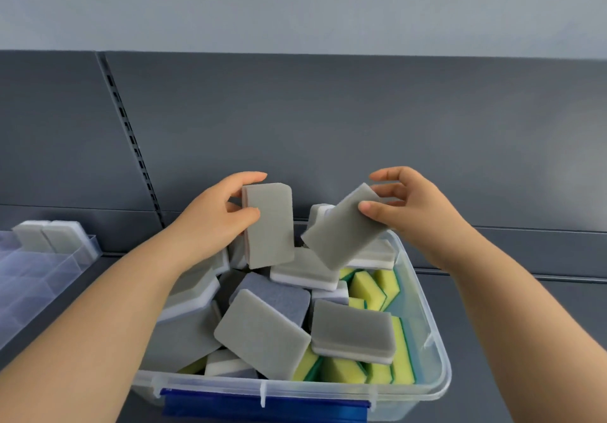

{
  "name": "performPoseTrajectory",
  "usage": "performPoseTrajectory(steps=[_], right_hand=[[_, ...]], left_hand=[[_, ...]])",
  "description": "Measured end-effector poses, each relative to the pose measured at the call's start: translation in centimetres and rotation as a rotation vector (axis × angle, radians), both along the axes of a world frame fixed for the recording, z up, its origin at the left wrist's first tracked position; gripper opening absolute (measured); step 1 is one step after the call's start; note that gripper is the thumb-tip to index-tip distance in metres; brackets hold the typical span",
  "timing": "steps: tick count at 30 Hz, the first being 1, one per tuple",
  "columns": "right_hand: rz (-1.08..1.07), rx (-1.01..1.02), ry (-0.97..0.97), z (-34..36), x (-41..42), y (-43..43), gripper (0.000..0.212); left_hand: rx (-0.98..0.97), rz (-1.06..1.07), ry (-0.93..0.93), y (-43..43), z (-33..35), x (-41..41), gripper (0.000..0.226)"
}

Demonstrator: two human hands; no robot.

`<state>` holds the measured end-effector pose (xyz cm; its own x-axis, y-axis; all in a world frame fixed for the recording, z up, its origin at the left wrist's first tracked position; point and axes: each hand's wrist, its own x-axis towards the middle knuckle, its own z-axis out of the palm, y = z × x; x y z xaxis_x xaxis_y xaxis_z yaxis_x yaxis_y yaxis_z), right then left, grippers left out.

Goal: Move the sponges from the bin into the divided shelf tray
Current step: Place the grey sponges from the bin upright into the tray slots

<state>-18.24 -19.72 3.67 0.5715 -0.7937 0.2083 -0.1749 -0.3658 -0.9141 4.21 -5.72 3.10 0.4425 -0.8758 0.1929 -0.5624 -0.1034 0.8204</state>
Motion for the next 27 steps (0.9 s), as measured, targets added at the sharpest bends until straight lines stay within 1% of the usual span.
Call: performPoseTrajectory(steps=[2,4,6,9,10,11,15,17,19,20,22,24,27], right_hand=[[-0.003,-0.178,0.158,0.4,-0.5,0.0,0.039],[0.015,-0.319,0.334,0.1,-0.9,0.2,0.043],[0.052,-0.379,0.442,-0.8,-1.0,0.6,0.047],[0.08,-0.387,0.521,-2.2,-1.1,1.2,0.051],[0.072,-0.386,0.524,-2.4,-1.1,1.3,0.051],[0.065,-0.388,0.519,-2.5,-1.2,1.2,0.052],[0.084,-0.411,0.521,-3.2,-1.7,1.0,0.051],[0.106,-0.419,0.5,-3.8,-2.0,0.8,0.051],[0.103,-0.398,0.423,-4.2,-2.4,0.6,0.052],[0.084,-0.355,0.362,-4.3,-2.6,0.5,0.053],[0.02,-0.244,0.234,-4.6,-2.8,0.2,0.053],[-0.033,-0.175,0.144,-5.0,-2.8,0.1,0.049],[-0.017,-0.134,0.088,-5.7,-2.7,1.1,0.044]], left_hand=[[0.054,-0.045,-0.05,0.1,0.2,-0.2,0.052],[0.118,-0.06,-0.139,0.2,0.1,-0.4,0.049],[0.17,-0.044,-0.284,0.0,-0.4,-0.5,0.042],[0.204,0.011,-0.44,-0.4,-0.8,-0.7,0.023],[0.206,0.024,-0.472,-0.5,-0.8,-0.8,0.02],[0.22,0.027,-0.494,-0.7,-0.8,-1.0,0.023],[0.354,-0.054,-0.529,-1.1,-0.6,-1.8,0.057],[0.372,-0.061,-0.52,-1.3,-0.5,-2.3,0.067],[0.314,-0.023,-0.474,-1.3,-0.1,-2.6,0.062],[0.268,0.005,-0.432,-1.2,0.2,-2.7,0.058],[0.183,0.062,-0.313,-0.8,0.6,-2.8,0.051],[0.118,0.11,-0.196,-0.2,0.5,-2.9,0.045],[0.067,0.187,-0.172,1.1,-0.4,-3.4,0.042]])
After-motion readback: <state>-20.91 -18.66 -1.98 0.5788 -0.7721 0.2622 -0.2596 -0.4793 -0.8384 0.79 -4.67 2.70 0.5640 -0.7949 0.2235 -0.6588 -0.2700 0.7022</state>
